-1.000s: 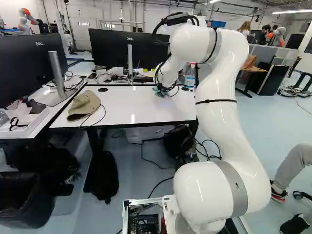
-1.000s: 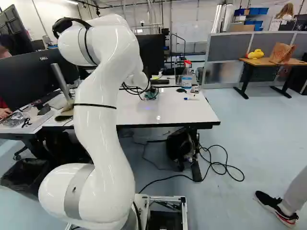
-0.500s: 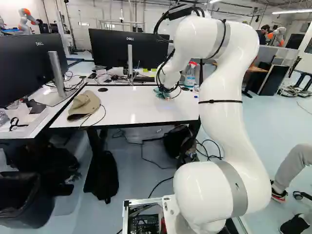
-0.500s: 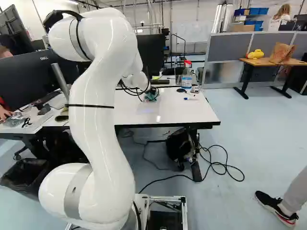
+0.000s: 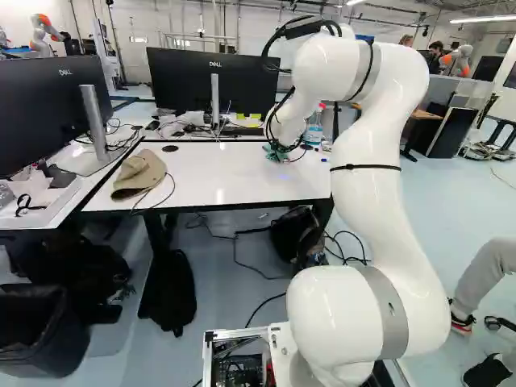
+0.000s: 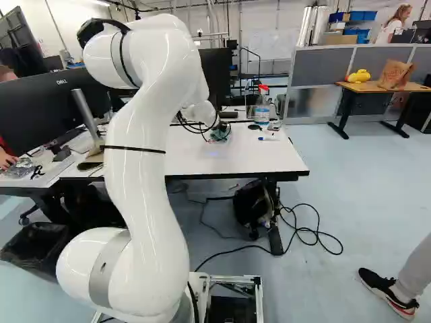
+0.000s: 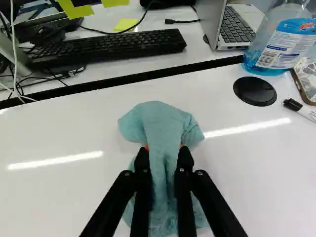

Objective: Clean the table with the green towel

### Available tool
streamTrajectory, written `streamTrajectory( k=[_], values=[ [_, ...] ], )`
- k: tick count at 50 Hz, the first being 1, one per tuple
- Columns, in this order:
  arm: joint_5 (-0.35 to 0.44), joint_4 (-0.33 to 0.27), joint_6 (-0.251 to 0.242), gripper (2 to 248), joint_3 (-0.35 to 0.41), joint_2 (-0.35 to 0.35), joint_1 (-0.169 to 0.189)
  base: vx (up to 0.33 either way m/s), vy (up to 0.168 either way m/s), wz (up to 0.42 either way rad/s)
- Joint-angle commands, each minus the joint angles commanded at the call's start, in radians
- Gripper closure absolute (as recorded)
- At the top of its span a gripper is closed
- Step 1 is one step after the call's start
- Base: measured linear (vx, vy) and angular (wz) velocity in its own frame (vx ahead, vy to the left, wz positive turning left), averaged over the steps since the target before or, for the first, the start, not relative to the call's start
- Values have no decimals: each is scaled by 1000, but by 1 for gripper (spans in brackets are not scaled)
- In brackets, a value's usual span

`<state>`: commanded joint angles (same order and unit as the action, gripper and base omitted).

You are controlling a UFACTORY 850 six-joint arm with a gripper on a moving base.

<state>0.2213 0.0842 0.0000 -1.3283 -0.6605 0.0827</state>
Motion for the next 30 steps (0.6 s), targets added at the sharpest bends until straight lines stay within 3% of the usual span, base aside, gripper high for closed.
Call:
streamTrajectory(
  k=[16,30],
  values=[
    [0,0,0,197,-78,-55,-22,0,0,0],
    [0,0,0,197,-47,-34,-49,0,0,0]
  ],
)
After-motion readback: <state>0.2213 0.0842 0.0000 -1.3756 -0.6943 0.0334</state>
